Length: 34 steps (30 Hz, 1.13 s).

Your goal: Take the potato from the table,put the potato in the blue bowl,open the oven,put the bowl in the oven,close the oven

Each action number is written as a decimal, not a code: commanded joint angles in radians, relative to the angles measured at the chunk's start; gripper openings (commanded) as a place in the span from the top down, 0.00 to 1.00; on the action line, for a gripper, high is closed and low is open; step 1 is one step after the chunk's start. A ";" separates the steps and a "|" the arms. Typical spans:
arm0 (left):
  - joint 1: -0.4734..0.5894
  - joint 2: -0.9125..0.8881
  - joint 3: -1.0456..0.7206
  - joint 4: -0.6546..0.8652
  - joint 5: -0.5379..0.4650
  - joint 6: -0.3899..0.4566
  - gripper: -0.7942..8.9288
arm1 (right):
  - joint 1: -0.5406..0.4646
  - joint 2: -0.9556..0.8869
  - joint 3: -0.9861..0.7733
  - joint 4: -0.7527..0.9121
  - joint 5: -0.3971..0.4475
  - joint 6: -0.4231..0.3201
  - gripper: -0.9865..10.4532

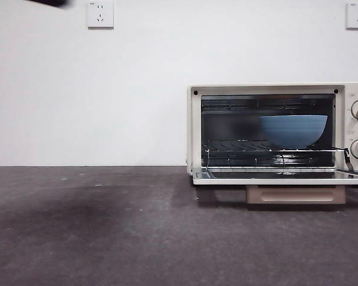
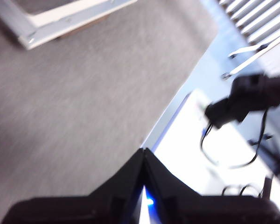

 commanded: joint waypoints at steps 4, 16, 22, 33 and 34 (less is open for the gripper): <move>0.004 0.254 -0.005 0.224 0.050 -0.169 0.92 | 0.003 -0.134 -0.003 -0.069 0.033 -0.087 0.75; 0.001 0.705 0.040 0.624 0.008 -0.583 0.92 | 0.003 -0.312 -0.003 -0.196 0.106 -0.064 0.92; -0.011 0.852 0.177 0.575 -0.056 -0.600 0.92 | 0.003 -0.364 -0.003 -0.216 0.105 -0.064 0.92; -0.051 0.982 0.370 0.405 -0.190 -0.597 0.92 | 0.003 -0.363 -0.003 -0.264 0.113 -0.064 0.92; -0.056 0.986 0.371 0.406 -0.193 -0.598 0.92 | 0.003 -0.363 -0.003 -0.265 0.113 -0.064 0.92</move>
